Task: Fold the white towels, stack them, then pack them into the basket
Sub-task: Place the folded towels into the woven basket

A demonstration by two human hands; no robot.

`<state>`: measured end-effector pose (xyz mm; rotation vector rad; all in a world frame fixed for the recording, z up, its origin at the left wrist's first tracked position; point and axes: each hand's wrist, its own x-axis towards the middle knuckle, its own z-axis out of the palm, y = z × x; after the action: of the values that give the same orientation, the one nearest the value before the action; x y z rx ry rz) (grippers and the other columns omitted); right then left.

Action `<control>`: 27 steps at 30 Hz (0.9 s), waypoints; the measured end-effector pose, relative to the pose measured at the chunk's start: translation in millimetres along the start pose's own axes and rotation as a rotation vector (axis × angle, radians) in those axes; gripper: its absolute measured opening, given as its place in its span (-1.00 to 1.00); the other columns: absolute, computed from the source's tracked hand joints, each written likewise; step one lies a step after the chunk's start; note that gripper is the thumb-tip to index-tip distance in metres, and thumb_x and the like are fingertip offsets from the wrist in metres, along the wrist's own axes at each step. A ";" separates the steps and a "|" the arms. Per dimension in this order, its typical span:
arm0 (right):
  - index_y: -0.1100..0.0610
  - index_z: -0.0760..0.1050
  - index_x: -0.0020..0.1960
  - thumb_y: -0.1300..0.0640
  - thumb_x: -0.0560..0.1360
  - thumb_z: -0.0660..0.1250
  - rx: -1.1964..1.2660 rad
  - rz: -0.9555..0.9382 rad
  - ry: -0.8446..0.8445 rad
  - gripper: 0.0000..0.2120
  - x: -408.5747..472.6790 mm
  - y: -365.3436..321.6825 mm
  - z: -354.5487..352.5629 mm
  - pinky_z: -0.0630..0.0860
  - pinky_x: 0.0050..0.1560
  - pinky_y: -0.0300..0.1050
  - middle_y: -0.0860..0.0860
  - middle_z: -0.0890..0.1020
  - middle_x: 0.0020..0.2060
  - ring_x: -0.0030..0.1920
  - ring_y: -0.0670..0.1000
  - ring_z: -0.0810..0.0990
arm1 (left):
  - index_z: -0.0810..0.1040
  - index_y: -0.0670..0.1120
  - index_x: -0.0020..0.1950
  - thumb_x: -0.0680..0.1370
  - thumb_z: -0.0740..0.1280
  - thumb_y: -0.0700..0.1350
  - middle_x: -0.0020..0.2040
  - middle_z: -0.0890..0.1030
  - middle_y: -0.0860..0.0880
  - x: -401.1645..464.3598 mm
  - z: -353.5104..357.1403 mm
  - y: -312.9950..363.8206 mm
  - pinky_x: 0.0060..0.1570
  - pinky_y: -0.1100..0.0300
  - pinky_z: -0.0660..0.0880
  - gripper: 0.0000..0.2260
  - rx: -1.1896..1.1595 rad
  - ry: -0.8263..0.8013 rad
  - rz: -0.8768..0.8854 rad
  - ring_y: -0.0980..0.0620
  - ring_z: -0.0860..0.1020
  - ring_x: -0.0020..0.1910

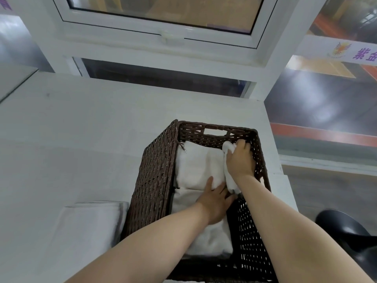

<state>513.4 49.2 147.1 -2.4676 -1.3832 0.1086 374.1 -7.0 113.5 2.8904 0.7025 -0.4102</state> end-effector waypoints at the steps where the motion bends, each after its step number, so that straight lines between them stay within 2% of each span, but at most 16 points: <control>1: 0.18 0.30 0.25 0.06 0.57 0.29 0.022 0.014 -0.024 -0.66 2.0 -1.3 0.6 0.52 -0.11 0.06 0.18 0.43 0.19 0.08 0.21 0.54 | -0.04 -0.02 0.61 0.65 0.10 -0.09 0.61 0.00 -0.09 -0.6 0.8 -1.0 0.44 -0.35 -0.26 -0.44 -0.004 -0.009 0.000 -0.09 -0.13 0.58; 6: 0.18 0.19 0.42 0.03 0.57 0.29 0.178 0.049 -0.208 -0.48 9.7 -4.9 -5.3 0.45 0.22 0.14 0.21 0.35 0.33 0.30 0.23 0.41 | 0.06 -0.01 0.60 0.65 0.11 -0.08 0.61 0.06 -0.05 2.8 -9.1 -10.6 0.44 -0.23 -0.34 -0.48 -0.071 -0.084 0.002 -0.02 -0.12 0.59; 9: 0.14 -0.01 0.57 0.04 0.57 0.28 0.231 0.027 -0.265 -0.30 -6.7 -0.3 -13.9 0.30 0.38 0.08 0.15 0.17 0.50 0.46 0.17 0.25 | 0.09 -0.01 0.60 0.65 0.13 -0.04 0.61 0.07 -0.03 0.8 -23.7 -17.5 0.47 -0.22 -0.26 -0.48 -0.080 -0.168 0.020 0.00 -0.10 0.59; 12: 0.06 -0.10 0.60 0.07 0.56 0.27 0.264 0.032 -0.279 -0.24 -29.1 5.4 -21.6 0.23 0.43 0.07 0.07 0.10 0.54 0.51 0.12 0.17 | 0.09 -0.01 0.60 0.65 0.12 0.00 0.61 0.07 -0.02 -4.9 -39.1 -18.3 0.49 -0.19 -0.18 -0.48 -0.051 -0.240 0.020 -0.01 -0.10 0.59; 15: 0.13 -0.01 0.59 0.12 0.54 0.30 0.356 0.113 -0.267 -0.26 -53.3 11.3 -34.1 0.23 0.44 0.03 0.13 0.20 0.53 0.50 0.15 0.22 | 0.18 0.04 0.58 0.65 0.10 0.03 0.60 0.13 0.03 -19.7 -58.8 -30.5 0.50 -0.19 -0.16 -0.52 -0.075 -0.283 -0.007 -0.04 -0.04 0.59; 19: 0.19 0.06 0.56 0.12 0.54 0.29 0.275 0.101 -0.322 -0.32 -88.2 2.0 -54.2 0.28 0.37 0.05 0.20 0.25 0.48 0.45 0.21 0.26 | 0.41 -0.02 0.45 0.64 0.11 0.04 0.43 0.40 -0.06 -54.0 -91.5 -61.2 0.48 -0.24 -0.07 -0.60 0.016 -0.125 -0.063 -0.13 0.14 0.54; 23: 0.15 0.05 0.58 0.06 0.57 0.28 0.314 0.006 -0.321 -0.32 -123.1 -28.5 -71.7 0.18 0.46 0.05 0.12 0.19 0.53 0.52 0.13 0.17 | 0.33 0.01 0.50 0.65 0.12 0.03 0.54 0.26 0.01 -100.9 -104.6 -83.4 0.52 -0.16 -0.17 -0.60 -0.120 0.096 -0.135 -0.02 0.02 0.58; 27: 0.06 0.12 0.56 0.03 0.59 0.28 0.521 -0.034 -0.325 -0.39 -162.8 -77.2 -84.1 0.28 0.42 -0.05 -0.01 0.24 0.52 0.49 0.01 0.24 | 0.27 0.04 0.52 0.64 0.16 -0.01 0.59 0.14 0.04 -158.3 -74.4 -99.2 0.55 -0.04 -0.15 -0.57 -0.323 0.352 -0.248 0.04 -0.02 0.58</control>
<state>381.7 -69.8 236.7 -2.0440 -1.3048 0.7867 209.6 27.1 224.1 2.5949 1.0743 0.1841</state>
